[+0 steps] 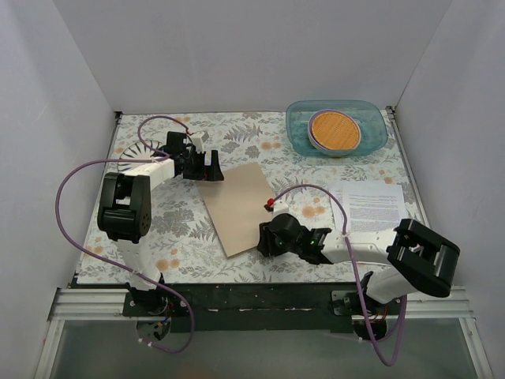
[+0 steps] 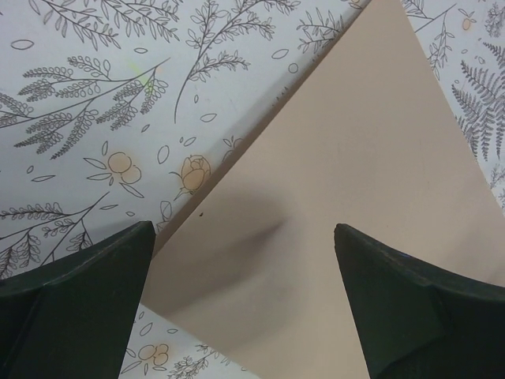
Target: Put the files into the folder
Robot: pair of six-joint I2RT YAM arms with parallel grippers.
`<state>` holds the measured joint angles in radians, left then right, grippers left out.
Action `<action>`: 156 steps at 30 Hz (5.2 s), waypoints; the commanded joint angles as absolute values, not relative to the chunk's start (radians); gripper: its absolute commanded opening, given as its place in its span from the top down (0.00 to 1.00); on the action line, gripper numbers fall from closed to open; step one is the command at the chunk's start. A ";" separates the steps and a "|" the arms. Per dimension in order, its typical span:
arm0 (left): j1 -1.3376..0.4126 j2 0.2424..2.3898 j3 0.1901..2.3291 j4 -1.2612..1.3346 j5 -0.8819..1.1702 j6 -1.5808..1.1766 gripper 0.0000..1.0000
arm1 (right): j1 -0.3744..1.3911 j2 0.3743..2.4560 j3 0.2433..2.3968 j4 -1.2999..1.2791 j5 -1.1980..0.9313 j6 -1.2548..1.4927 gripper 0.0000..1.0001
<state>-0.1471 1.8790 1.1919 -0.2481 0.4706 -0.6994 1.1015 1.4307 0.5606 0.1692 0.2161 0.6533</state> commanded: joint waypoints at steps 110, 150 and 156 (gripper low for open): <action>0.112 1.529 1.502 -0.779 0.752 -0.700 0.02 | 1.559 2.016 1.502 -0.275 0.804 -0.034 0.30; -0.627 1.966 1.693 -0.539 0.618 -0.798 0.05 | 0.045 1.230 0.759 -0.496 0.529 0.535 0.22; -0.693 2.094 1.782 -0.468 0.607 -0.906 0.05 | -0.130 1.192 0.738 -0.456 0.479 0.479 0.24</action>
